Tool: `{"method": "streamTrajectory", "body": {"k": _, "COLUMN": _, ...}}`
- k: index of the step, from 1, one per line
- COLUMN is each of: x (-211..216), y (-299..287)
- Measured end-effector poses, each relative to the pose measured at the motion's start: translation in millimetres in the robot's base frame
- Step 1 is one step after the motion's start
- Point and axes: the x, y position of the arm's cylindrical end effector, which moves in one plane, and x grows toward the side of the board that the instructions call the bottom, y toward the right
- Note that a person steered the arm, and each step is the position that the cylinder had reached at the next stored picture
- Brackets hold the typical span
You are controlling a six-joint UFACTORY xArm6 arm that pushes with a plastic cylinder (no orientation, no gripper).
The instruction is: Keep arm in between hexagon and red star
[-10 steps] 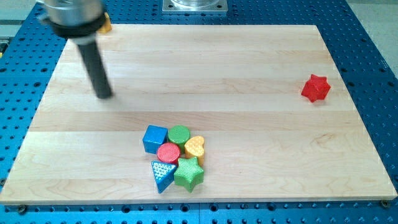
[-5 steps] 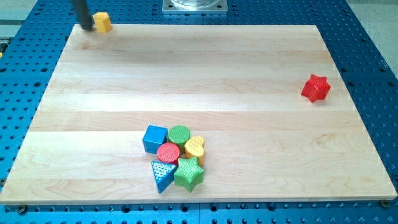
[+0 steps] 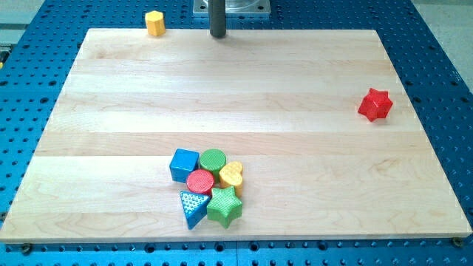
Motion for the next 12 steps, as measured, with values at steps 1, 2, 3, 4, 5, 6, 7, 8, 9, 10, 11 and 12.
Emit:
{"method": "streamTrajectory", "body": {"k": 1, "x": -0.9, "y": -0.4}}
{"method": "streamTrajectory", "body": {"k": 2, "x": 0.1, "y": -0.5}}
{"method": "streamTrajectory", "body": {"k": 3, "x": -0.3, "y": -0.1}}
{"method": "streamTrajectory", "body": {"k": 4, "x": 1.1, "y": 1.6}}
{"method": "streamTrajectory", "body": {"k": 5, "x": 0.1, "y": -3.1}}
{"method": "streamTrajectory", "body": {"k": 6, "x": -0.4, "y": -8.6}}
{"method": "streamTrajectory", "body": {"k": 7, "x": -0.5, "y": -21.5}}
{"method": "streamTrajectory", "body": {"k": 8, "x": 0.5, "y": -59.8}}
{"method": "streamTrajectory", "body": {"k": 9, "x": 43.8, "y": -74.3}}
{"method": "streamTrajectory", "body": {"k": 10, "x": 65.6, "y": -126.1}}
{"method": "streamTrajectory", "body": {"k": 11, "x": 65.6, "y": -170.7}}
{"method": "streamTrajectory", "body": {"k": 12, "x": 68.6, "y": -187.6}}
